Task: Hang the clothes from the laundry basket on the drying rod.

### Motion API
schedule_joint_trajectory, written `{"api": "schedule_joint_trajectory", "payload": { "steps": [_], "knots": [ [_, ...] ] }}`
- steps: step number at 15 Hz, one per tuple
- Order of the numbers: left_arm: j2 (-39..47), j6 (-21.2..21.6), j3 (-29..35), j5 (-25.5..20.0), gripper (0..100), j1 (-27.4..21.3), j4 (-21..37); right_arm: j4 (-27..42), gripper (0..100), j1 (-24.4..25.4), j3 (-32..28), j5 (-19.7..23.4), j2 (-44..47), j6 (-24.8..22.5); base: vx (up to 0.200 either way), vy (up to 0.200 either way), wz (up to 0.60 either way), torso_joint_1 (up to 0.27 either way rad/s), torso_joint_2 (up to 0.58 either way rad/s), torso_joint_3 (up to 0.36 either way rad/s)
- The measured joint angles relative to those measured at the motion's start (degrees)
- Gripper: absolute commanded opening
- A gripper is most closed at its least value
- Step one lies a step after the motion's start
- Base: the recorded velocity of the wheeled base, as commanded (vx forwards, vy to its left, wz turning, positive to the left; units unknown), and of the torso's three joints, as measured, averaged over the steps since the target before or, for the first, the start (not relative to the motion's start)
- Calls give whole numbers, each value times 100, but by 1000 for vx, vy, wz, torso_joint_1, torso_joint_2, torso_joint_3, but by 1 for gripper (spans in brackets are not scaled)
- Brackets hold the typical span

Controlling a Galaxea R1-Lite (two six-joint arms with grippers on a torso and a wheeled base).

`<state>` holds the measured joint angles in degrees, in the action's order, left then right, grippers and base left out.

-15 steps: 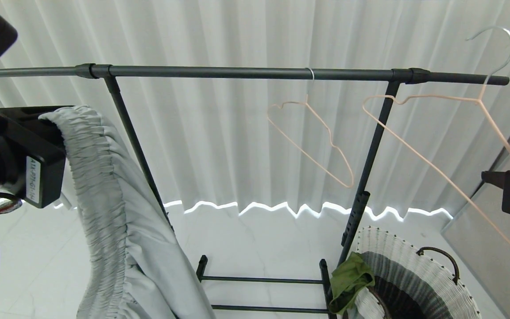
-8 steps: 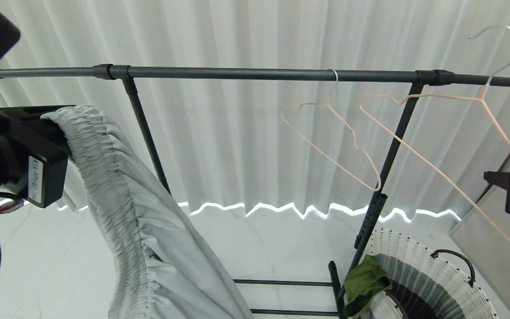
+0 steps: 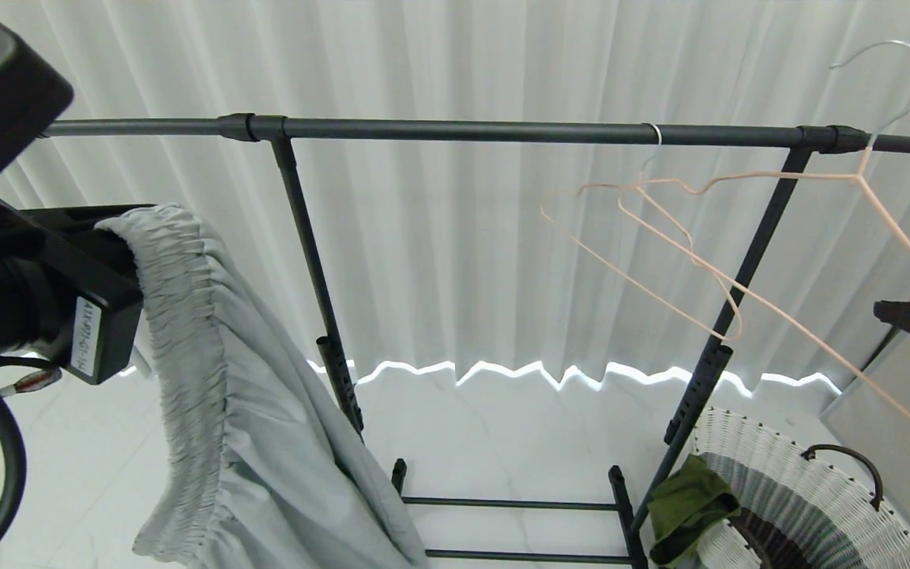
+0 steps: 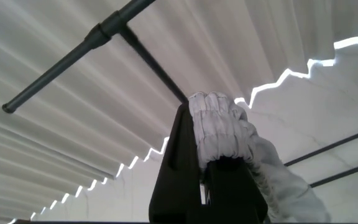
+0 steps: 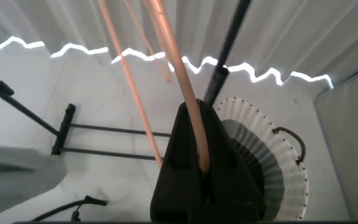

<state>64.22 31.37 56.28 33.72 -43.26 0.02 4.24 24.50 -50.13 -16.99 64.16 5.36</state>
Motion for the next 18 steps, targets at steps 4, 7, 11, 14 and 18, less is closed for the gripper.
{"api": "schedule_joint_trajectory", "payload": {
  "steps": [4,7,11,14,18],
  "knots": [
    [111,-30,-22,9,0,2,0,-4,0,538,10,5,-71,-35,0,0,0,0,0,0],
    [291,-35,52,41,0,18,0,-4,0,1351,16,13,-63,5,0,0,0,0,0,0],
    [689,-246,311,123,0,168,-27,-11,0,2551,5,13,22,413,0,0,0,0,0,0],
    [1067,-367,592,180,0,289,-29,7,0,3454,10,9,63,802,0,0,0,0,0,0],
    [1668,-683,1095,185,0,443,-29,10,0,4131,13,11,183,968,0,0,0,0,0,0]
  ]
}}
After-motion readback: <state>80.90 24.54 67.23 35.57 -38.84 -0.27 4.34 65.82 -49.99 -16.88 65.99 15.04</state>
